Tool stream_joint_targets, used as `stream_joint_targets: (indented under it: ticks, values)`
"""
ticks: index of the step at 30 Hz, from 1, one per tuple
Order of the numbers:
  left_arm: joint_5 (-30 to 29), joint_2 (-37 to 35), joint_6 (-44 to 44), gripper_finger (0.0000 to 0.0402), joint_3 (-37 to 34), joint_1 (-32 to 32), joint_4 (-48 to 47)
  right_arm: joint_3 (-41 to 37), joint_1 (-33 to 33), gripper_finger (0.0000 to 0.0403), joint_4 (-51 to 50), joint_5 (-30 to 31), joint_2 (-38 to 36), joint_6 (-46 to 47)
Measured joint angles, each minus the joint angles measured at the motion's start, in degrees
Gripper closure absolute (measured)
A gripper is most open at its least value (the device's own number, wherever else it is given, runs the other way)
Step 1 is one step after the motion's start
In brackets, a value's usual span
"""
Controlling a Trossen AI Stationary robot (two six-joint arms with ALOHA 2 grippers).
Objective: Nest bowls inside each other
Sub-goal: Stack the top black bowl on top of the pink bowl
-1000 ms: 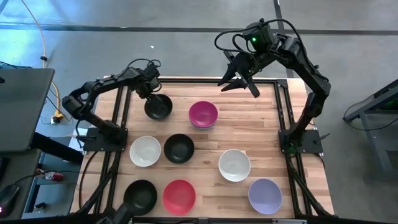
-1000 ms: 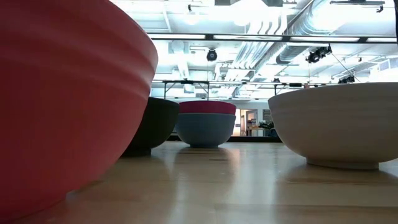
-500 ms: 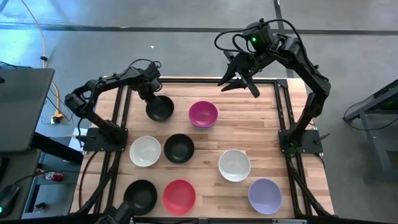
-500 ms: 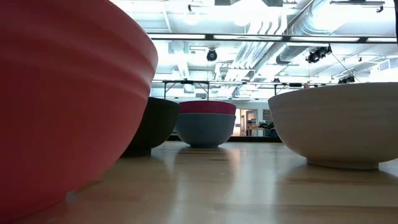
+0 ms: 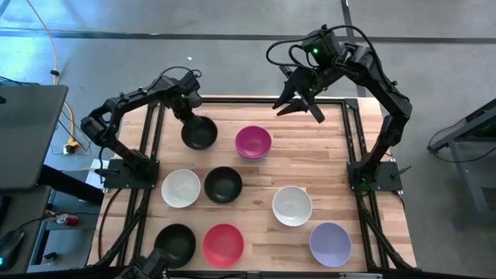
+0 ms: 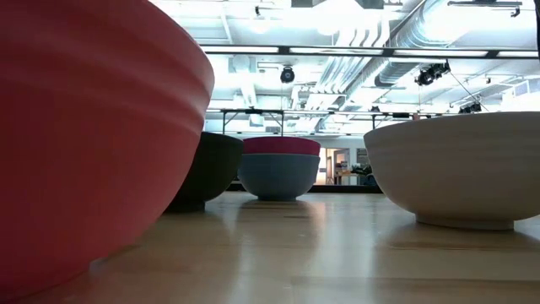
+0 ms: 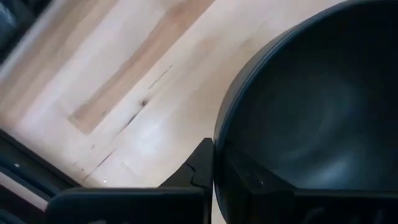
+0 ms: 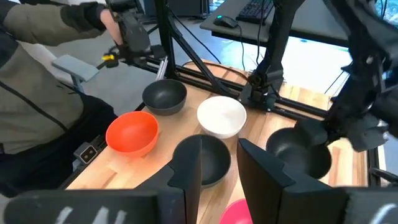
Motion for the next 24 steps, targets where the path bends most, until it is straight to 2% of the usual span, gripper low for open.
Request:
stream_joint_targets:
  ticks: [4, 8, 13, 24]
  values:
    - [0.86, 0.00, -0.38, 0.0400, 7.24, -2.61, -3.60, -0.01, 0.00, 0.0311, -0.88, 0.21, 0.00, -0.02]
    - [4.56, 0.04, -1.24, 0.0400, 14.37, -5.41, -4.94, -0.01, 0.00, 0.0311, -1.49, 1.73, 0.00, -0.02]
    - [6.55, 2.90, -2.99, 0.0401, 22.41, -10.33, -5.35, -0.01, 0.00, 0.0311, -1.96, 3.45, 0.00, -0.02]
    - [7.46, 21.77, -2.96, 0.0401, 41.92, -19.54, -7.32, -0.01, -0.01, 0.0311, -5.24, 3.51, 0.00, 0.15]
